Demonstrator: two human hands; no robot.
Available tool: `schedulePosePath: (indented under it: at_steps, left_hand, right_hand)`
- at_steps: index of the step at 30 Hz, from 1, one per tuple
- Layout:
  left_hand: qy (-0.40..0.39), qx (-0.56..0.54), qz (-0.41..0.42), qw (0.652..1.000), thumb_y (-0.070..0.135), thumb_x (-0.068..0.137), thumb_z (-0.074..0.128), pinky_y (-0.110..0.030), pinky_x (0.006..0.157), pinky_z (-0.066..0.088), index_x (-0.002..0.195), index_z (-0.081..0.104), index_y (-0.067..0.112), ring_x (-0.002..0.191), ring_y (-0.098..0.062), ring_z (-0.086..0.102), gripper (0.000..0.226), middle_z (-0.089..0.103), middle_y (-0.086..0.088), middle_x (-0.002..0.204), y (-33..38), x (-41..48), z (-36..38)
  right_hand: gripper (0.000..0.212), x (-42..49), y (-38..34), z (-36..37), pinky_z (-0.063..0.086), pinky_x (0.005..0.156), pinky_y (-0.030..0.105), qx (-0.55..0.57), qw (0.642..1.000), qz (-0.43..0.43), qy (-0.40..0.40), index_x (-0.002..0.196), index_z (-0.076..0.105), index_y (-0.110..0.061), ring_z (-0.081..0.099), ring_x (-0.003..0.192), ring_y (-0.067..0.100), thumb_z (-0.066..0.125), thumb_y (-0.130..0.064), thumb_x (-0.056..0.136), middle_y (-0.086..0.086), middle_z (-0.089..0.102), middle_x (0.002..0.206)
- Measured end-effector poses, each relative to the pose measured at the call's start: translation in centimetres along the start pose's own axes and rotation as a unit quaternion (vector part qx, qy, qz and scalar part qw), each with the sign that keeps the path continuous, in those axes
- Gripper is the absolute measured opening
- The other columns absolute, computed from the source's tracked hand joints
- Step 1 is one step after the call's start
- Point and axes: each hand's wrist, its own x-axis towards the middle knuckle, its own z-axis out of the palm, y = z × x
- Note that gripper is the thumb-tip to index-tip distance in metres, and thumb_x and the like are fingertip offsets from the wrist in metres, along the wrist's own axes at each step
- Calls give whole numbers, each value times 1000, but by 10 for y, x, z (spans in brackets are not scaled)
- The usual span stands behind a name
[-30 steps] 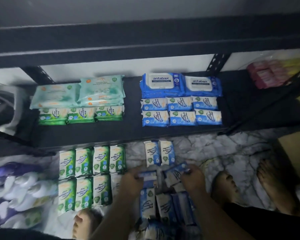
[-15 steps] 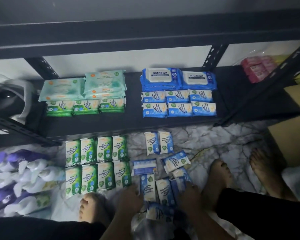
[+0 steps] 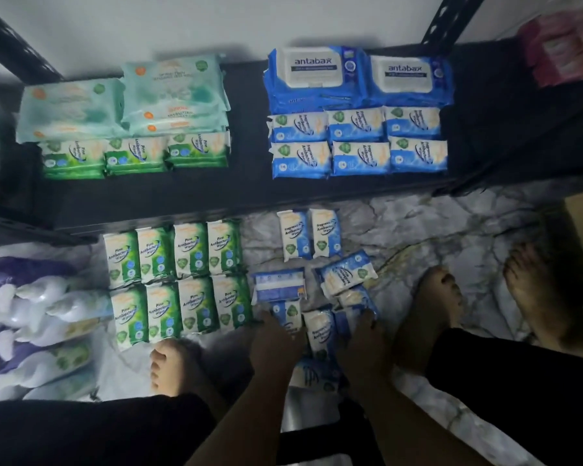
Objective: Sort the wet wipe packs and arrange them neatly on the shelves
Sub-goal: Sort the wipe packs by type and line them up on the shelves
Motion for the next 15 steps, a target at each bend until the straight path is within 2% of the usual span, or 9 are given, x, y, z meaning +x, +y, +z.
schedulePosePath:
  at_steps: [3,7,9,12,15]
  left_hand:
    - [10,22,1,1000,59,89,64,-34,86,50,155,16,6,116,-30,63,97,61,-11,131,-1,0,7]
    - [8,29,-7,1000,60,87,63,-37,84,52,148,27,9,111,-29,65,87,63,-9,125,-1,4,6]
    - [7,38,7,999,62,86,63,-36,81,51,146,30,10,109,-28,65,86,64,-8,123,-1,1,4]
    - [18,51,23,998,67,83,61,-39,86,55,146,28,14,109,-29,65,90,64,-8,120,-7,-4,-3]
    - [30,55,33,998,66,80,63,-40,89,55,151,21,17,109,-29,64,96,64,-6,120,-13,-10,-13]
  right_hand:
    - [82,1,1,5,54,79,44,-4,1000,12,-2,139,49,-3,61,98,42,79,-42,74,23,58,116]
    - [76,0,1,1,54,83,45,2,1000,9,-1,141,45,-3,61,104,40,71,-45,82,22,56,121]
    - [76,0,4,-3,52,91,45,16,1000,5,-17,143,42,-3,58,113,38,70,-41,84,21,56,127]
    - [78,3,5,-14,47,102,41,41,998,10,-48,147,37,-6,52,126,33,72,-39,85,17,51,137]
    - [73,2,3,-30,47,98,38,81,995,10,-63,148,36,-9,54,124,33,67,-39,89,16,52,137]
